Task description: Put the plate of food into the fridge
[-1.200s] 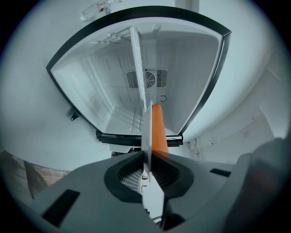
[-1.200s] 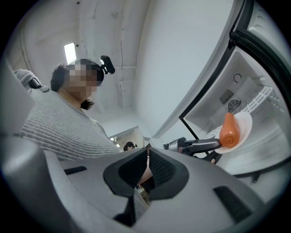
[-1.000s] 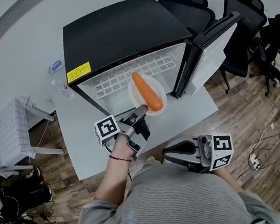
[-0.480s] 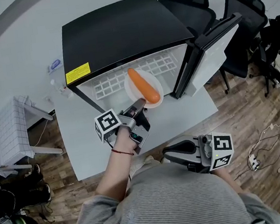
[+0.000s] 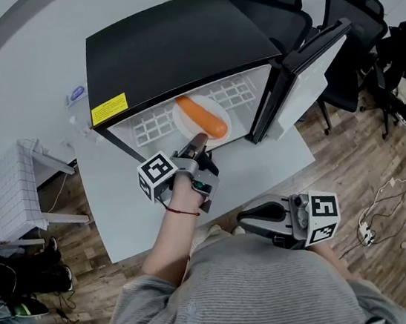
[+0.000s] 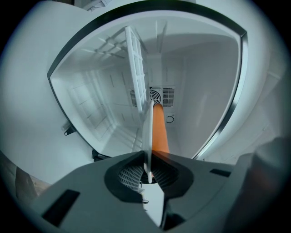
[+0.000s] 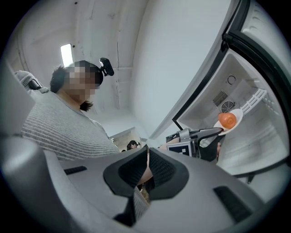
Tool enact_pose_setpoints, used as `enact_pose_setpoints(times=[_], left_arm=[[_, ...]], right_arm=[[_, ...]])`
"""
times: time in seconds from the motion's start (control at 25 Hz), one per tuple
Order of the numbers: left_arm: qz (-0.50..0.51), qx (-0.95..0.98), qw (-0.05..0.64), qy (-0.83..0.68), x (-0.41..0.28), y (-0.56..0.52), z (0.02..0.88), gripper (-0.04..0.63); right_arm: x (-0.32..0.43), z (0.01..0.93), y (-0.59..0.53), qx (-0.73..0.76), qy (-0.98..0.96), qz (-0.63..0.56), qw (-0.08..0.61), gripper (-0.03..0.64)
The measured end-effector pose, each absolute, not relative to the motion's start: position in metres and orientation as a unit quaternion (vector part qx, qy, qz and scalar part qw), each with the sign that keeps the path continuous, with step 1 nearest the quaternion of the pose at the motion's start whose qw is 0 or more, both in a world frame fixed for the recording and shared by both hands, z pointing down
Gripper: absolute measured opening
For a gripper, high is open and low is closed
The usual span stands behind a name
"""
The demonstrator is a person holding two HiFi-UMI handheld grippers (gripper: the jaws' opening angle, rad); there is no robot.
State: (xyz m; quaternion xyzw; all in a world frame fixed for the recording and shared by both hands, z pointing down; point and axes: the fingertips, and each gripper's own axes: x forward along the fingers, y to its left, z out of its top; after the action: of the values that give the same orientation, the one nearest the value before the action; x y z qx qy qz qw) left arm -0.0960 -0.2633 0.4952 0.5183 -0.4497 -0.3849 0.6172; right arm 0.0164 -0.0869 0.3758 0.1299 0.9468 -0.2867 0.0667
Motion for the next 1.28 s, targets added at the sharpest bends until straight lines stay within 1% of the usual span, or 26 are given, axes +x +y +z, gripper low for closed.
enact_pose_setpoints(times=[0.88, 1.28], left_arm=[[-0.442, 0.453, 0.594, -0.496, -0.102, -0.318, 0.497, 0.046], [-0.442, 0.460, 0.581, -0.505, -0.102, -0.322, 0.497, 0.046]], right_arm=[[0.018, 0.382, -0.122, 0.106, 0.947, -0.298, 0.062, 0.014], [0.017, 0.386, -0.121, 0.112, 0.945, -0.302, 0.054, 0.014]])
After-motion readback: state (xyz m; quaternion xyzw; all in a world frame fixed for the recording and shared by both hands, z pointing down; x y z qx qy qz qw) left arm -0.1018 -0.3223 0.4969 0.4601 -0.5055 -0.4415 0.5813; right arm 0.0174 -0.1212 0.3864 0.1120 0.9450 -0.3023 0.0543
